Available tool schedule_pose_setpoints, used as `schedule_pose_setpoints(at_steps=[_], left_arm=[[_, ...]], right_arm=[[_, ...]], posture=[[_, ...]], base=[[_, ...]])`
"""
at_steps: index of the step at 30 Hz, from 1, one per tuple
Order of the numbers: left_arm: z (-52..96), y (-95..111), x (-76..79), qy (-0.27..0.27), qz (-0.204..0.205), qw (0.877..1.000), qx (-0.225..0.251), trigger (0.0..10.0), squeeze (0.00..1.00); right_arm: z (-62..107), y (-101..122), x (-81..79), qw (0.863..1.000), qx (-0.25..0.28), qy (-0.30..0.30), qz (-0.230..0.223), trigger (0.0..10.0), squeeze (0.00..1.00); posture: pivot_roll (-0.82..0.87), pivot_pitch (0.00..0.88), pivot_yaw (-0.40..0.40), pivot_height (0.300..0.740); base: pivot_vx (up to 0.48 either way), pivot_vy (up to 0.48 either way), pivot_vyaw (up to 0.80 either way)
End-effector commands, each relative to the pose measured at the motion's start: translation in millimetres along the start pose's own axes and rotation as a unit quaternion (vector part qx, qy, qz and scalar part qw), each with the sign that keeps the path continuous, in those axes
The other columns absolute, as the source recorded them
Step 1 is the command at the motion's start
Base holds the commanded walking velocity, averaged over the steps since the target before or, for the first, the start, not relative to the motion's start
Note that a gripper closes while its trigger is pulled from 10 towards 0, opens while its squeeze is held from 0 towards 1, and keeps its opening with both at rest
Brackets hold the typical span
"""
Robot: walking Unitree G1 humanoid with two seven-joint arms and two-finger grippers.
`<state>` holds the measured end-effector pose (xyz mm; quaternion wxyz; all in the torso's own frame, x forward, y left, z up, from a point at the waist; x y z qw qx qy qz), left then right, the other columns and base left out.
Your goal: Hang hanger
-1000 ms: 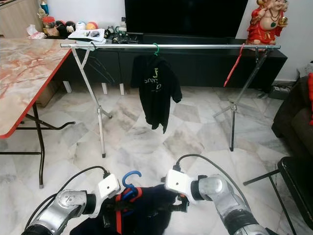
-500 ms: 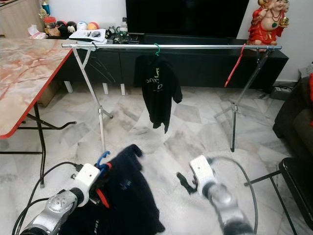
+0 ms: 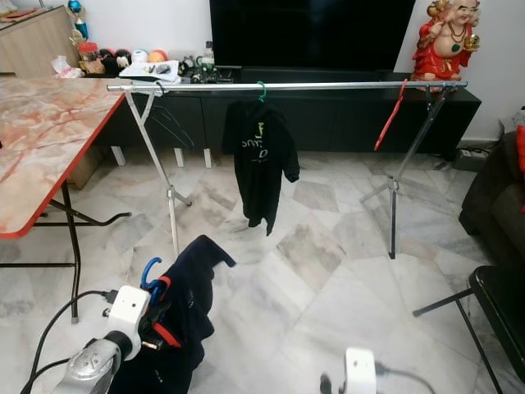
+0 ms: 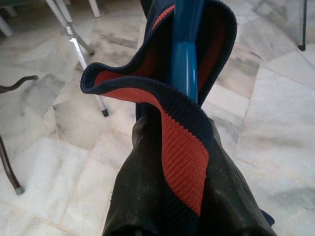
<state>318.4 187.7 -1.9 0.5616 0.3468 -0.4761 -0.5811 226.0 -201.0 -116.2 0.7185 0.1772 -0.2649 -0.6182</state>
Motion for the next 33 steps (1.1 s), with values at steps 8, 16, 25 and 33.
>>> schedule_pose_setpoints(at_steps=[8,16,25,33], left_arm=[[0.6,12.9,3.8,-0.015,0.000,1.000,0.026,10.0,0.00],[0.2,12.8,6.3,-0.020,0.001,1.000,0.022,10.0,0.00],[5.0,7.0,2.4,-0.007,0.010,1.000,0.017,10.0,0.00],[11.2,5.4,-6.2,0.008,0.017,1.000,0.018,10.0,0.00]], right_arm=[[4.4,-25.8,-4.8,0.999,-0.032,-0.006,0.013,10.0,0.00],[5.6,-31.5,-6.8,0.999,-0.038,-0.002,0.023,10.0,0.00],[5.4,-30.1,-11.0,0.999,-0.034,0.010,0.038,10.0,0.00],[5.5,-31.0,-11.5,0.998,-0.036,0.012,0.041,10.0,0.00]], posture=[[0.09,0.000,0.028,0.740],[0.09,0.000,0.031,0.740],[0.09,0.000,0.022,0.740],[0.10,0.000,0.014,0.740]], base=[[0.142,0.000,0.00],[0.276,0.000,0.00],[0.290,0.000,0.00],[0.297,0.000,0.00]])
Point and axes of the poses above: a point about 5 cm out from each wrist's last joint towards the gripper, its own z axis pointing back from the gripper into the wrist, its own y axis along the axis of the wrist's last joint, x = y × z, the point moved 5 cm from there along -z, pointing out of the wrist towards the gripper, and after that the axes turned 15 degrees about z, right-handed, at the moved point
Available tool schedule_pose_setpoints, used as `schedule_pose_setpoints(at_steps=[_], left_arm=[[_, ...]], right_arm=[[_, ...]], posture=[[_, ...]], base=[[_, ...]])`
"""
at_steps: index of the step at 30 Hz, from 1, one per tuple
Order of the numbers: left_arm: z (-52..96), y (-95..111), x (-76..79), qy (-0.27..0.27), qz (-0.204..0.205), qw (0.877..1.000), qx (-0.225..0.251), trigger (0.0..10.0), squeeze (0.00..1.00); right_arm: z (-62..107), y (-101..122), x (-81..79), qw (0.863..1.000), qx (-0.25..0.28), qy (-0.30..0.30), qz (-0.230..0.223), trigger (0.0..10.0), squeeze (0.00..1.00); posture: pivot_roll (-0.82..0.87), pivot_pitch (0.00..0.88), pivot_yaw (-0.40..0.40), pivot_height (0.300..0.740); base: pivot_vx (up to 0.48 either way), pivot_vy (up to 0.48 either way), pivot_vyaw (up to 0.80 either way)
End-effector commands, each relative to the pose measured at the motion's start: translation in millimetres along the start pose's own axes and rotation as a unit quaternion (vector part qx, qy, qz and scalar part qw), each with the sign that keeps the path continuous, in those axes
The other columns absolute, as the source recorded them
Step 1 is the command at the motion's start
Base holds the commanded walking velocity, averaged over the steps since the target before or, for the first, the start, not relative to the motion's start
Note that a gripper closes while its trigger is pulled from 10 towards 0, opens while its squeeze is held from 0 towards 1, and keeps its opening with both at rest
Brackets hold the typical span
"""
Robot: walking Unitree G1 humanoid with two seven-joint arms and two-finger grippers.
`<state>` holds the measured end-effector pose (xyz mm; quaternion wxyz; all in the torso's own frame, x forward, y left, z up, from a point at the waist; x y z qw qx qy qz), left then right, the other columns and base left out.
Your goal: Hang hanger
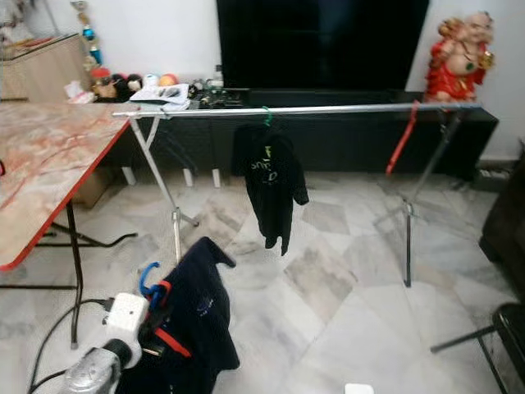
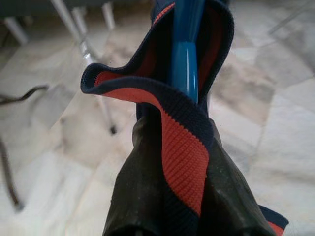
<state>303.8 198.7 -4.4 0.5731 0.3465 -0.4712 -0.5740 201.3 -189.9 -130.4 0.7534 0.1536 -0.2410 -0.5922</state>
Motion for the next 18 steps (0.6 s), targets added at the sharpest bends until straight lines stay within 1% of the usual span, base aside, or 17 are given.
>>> schedule_pose_setpoints(at_steps=[1,12,15,18], left_arm=[[-3.2,11.4,3.1,-0.002,0.008,1.000,0.021,10.0,0.00],[0.8,8.0,2.9,0.002,0.015,1.000,0.017,10.0,0.00],[2.2,6.1,-0.2,0.009,0.024,1.000,0.015,10.0,0.00],[3.6,5.9,-2.5,0.011,0.023,1.000,0.014,10.0,0.00]], right_arm=[[1.0,-5.6,3.5,1.000,-0.005,-0.004,-0.002,10.0,0.00],[1.3,-7.5,2.5,1.000,-0.008,0.000,0.003,10.0,0.00],[1.3,-7.9,1.7,1.000,-0.008,0.003,0.006,10.0,0.00],[1.5,-8.5,1.1,1.000,-0.008,0.005,0.008,10.0,0.00]], posture=[[0.10,0.000,0.014,0.740],[0.10,0.004,0.013,0.740],[0.09,0.008,0.013,0.740],[0.09,0.010,0.013,0.740]], base=[[0.304,0.000,0.00],[0.322,0.000,0.00],[0.334,0.000,0.00],[0.336,0.000,0.00]])
Point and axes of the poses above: a point about 5 cm out from each wrist's last joint towards the gripper, its own z axis pointing back from the gripper into the wrist, its own y axis along the axis of the wrist's last joint, x = y × z, the point moved 5 cm from there along -z, pointing out of the wrist towards the gripper, and after that the axes turned 15 degrees about z, right-handed, at the moved point
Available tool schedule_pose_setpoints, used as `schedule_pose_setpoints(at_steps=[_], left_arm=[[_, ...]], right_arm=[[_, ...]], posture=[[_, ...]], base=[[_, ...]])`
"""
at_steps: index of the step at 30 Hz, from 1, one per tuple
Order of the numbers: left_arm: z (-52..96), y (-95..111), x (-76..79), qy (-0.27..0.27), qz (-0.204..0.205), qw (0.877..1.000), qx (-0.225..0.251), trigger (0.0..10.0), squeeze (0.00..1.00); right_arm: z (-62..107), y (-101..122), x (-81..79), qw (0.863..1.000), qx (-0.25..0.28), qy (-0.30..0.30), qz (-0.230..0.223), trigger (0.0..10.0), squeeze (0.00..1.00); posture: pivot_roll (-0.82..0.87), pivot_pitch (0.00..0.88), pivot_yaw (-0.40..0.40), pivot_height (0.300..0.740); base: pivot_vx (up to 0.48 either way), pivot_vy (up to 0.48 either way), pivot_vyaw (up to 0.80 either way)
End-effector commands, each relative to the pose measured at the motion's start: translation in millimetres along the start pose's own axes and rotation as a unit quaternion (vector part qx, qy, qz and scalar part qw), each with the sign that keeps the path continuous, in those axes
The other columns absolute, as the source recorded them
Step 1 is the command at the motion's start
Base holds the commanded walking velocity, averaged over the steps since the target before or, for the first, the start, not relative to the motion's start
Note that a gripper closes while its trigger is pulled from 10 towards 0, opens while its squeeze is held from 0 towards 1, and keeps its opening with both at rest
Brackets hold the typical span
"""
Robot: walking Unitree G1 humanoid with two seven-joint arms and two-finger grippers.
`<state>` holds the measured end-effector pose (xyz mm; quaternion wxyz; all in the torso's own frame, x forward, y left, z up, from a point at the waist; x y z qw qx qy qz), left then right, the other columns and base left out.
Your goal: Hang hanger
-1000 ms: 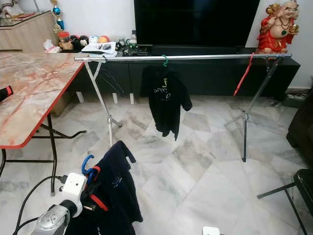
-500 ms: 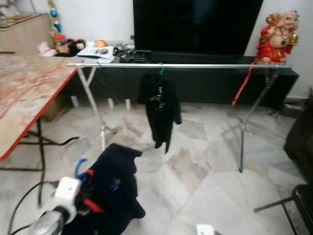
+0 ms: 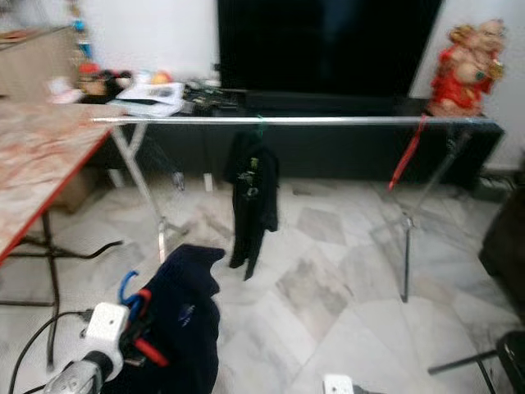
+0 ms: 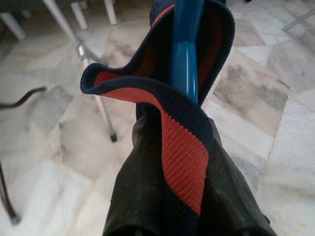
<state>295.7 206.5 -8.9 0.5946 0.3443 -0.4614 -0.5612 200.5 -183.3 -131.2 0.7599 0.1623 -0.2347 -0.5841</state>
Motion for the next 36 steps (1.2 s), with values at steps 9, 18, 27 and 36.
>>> schedule_pose_setpoints(at_steps=[9,18,27,36], left_arm=[[0.2,13.5,-2.4,0.001,0.004,1.000,0.022,10.0,0.00],[0.6,13.1,-1.7,0.001,0.004,1.000,0.021,10.0,0.00],[2.6,9.9,-3.8,0.006,-0.004,1.000,0.016,10.0,0.00],[3.3,9.1,-3.2,0.008,-0.013,1.000,0.015,10.0,0.00]], right_arm=[[1.9,-11.2,6.4,1.000,-0.015,-0.003,0.009,10.0,0.00],[2.0,-11.7,6.1,1.000,-0.015,0.001,0.019,10.0,0.00],[2.1,-11.7,6.2,1.000,-0.014,0.004,0.026,10.0,0.00],[1.9,-10.1,5.7,1.000,-0.011,0.006,0.027,10.0,0.00]], posture=[[0.09,0.015,0.010,0.740],[0.09,0.016,0.010,0.740],[0.09,0.016,0.009,0.740],[0.10,0.014,0.008,0.740]], base=[[0.339,0.000,0.00],[0.341,0.000,0.00],[0.144,0.000,0.00],[0.000,0.000,0.00]])
Point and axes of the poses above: a point about 5 cm out from each wrist's last joint towards the gripper, its own z axis pointing back from the gripper into the wrist, its own y axis along the axis of the wrist's last joint, x = y × z, the point moved 5 cm from there along -z, pointing out of the wrist towards the gripper, and after that the axes turned 15 degrees about z, right-handed, at the moved point
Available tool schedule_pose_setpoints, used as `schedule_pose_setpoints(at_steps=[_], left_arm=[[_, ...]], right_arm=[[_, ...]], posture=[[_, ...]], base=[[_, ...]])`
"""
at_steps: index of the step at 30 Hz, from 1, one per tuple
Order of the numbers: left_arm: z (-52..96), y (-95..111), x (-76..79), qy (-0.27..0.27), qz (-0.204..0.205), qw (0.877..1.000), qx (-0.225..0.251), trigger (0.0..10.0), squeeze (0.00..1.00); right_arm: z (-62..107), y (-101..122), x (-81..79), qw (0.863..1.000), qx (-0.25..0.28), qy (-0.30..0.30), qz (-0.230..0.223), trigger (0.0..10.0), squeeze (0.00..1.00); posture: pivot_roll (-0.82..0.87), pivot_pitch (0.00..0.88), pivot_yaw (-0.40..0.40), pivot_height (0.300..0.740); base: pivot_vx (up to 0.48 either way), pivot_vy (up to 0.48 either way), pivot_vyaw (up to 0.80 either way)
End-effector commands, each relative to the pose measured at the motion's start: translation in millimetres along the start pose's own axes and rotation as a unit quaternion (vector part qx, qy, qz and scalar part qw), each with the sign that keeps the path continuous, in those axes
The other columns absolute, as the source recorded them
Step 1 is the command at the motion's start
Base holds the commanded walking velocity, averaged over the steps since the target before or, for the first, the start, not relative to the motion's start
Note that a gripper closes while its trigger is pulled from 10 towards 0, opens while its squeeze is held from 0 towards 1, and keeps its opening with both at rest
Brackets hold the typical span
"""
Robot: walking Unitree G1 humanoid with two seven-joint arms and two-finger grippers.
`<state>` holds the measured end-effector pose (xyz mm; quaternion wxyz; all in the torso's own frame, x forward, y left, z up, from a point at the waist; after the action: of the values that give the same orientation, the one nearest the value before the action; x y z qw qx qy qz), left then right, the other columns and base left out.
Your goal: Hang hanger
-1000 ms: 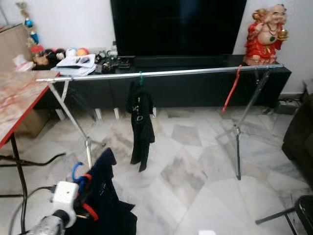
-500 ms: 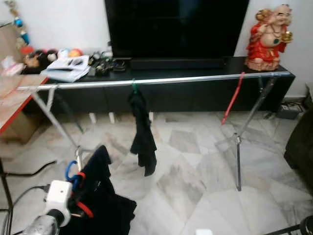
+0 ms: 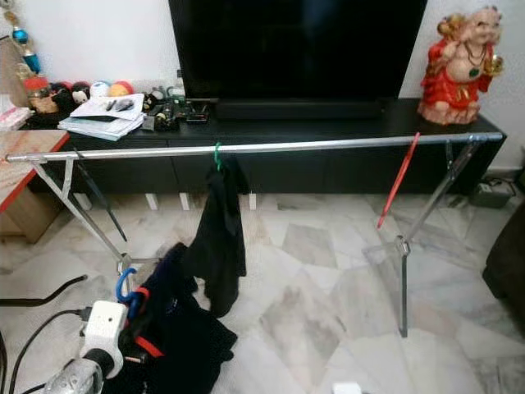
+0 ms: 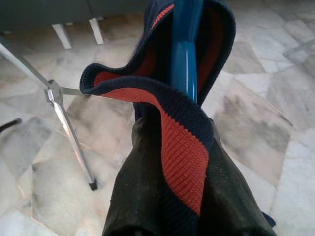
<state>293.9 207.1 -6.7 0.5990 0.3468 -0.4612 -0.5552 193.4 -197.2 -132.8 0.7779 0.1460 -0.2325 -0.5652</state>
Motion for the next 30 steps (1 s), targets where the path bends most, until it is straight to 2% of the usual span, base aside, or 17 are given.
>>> schedule_pose_setpoints(at_steps=[1,25,30], left_arm=[[0.8,7.6,-3.0,0.002,-0.017,1.000,0.012,10.0,0.00],[1.0,3.1,5.4,-0.015,-0.023,1.000,0.006,10.0,0.00],[3.3,-1.7,7.8,-0.021,-0.035,0.999,-0.003,10.0,0.00]], right_arm=[[-0.3,0.5,-6.0,1.000,0.001,0.006,-0.001,10.0,0.00],[-0.9,4.5,-9.7,1.000,0.006,0.013,0.009,10.0,0.00],[-0.9,4.8,-8.5,1.000,0.006,0.012,0.011,10.0,0.00]], posture=[[0.10,0.014,0.008,0.740],[0.09,0.000,0.015,0.740],[0.09,0.000,0.012,0.740]], base=[[0.000,0.000,0.00],[0.000,-0.435,0.00],[0.000,-0.446,0.00]])
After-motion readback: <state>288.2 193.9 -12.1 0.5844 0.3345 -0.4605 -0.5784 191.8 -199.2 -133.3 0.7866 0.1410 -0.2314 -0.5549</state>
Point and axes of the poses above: a point about 5 cm out from each wrist's last joint towards the gripper, its own z axis pointing back from the gripper into the wrist, its own y axis along the axis of the wrist's last joint, x = y × z, the point moved 5 cm from there along -z, pointing out of the wrist towards the gripper, and after that the axes turned 15 degrees about z, right-handed, at the moved point
